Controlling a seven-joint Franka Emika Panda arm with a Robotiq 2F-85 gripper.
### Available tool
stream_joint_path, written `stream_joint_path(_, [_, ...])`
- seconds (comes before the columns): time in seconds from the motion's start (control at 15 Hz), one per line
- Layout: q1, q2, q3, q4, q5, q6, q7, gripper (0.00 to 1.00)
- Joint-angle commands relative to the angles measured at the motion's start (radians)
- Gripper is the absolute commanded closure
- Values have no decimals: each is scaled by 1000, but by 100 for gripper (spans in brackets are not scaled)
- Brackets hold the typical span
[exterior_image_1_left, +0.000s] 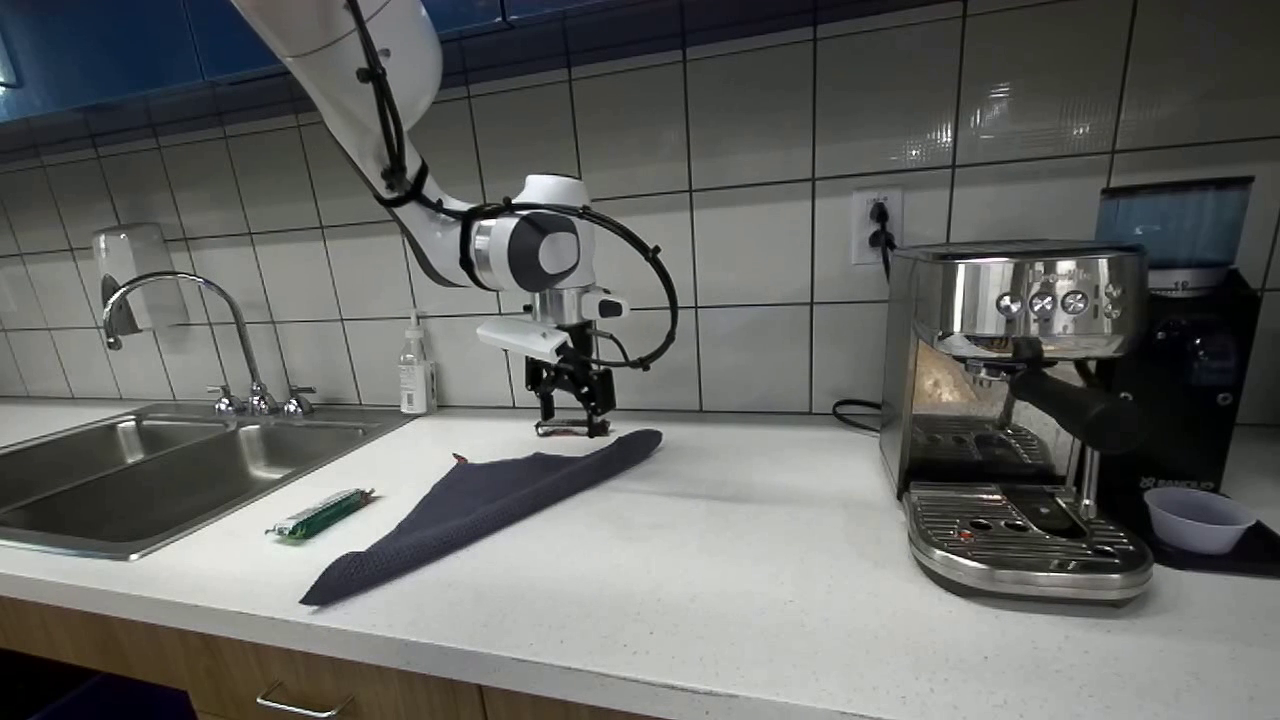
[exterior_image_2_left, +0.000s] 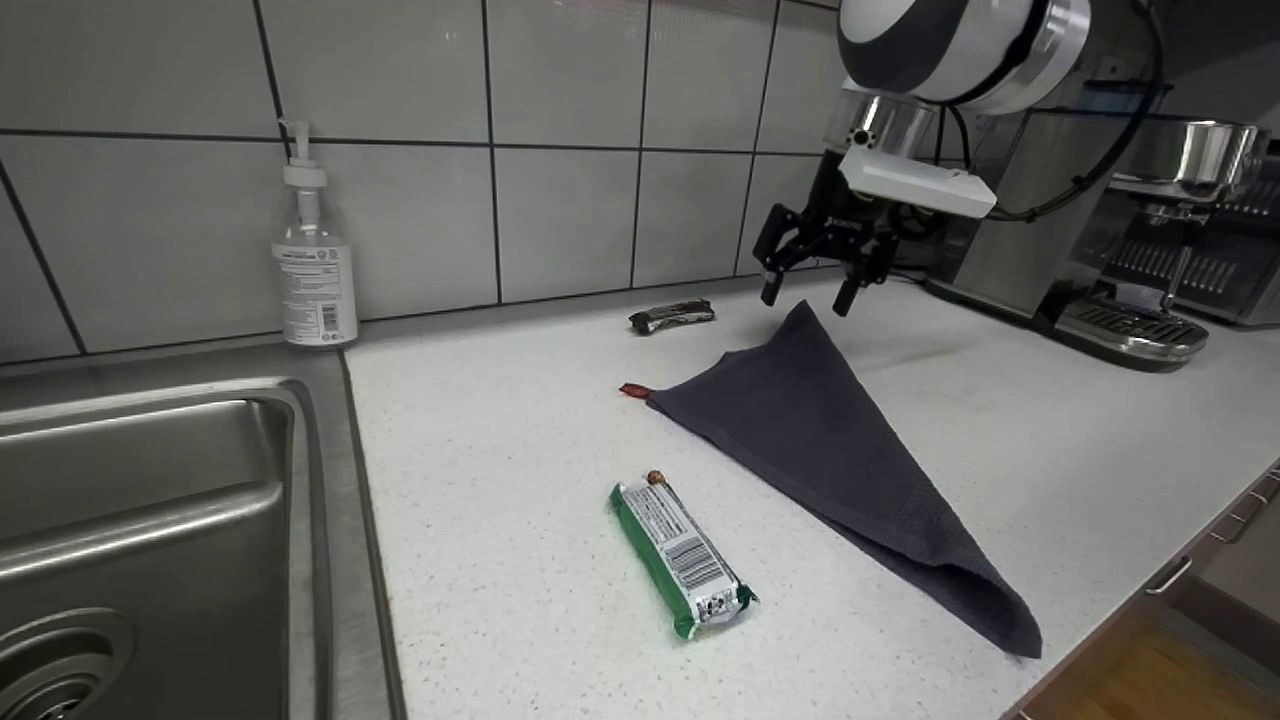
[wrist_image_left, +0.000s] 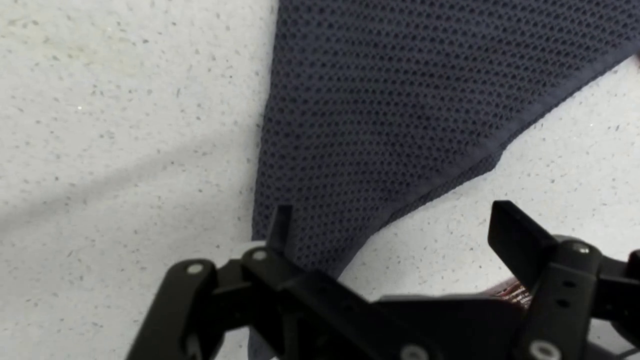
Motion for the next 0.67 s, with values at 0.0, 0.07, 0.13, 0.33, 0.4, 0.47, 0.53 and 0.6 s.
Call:
stream_joint_path(0.0, [-19,67,3,97,5,-6,-10,0])
stream_joint_path(0.07, [-21,81,3,114,5,-6,-9,0])
stream_joint_path(0.13, [-24,95,3,134,4,-11,-9,0])
stream_joint_path(0.33, [-29,135,1,186,1,-16,-8,0])
stream_joint_path(0.4, [-30,147,-1,201,-2,-16,-4,0])
stream_joint_path(0.47, [-30,158,-4,217,-5,-20,-1,0])
stream_joint_path(0.53, [-29,169,-8,231,-10,-20,3,0])
stream_joint_path(0.6, [-29,179,-12,245,-11,-21,7,0])
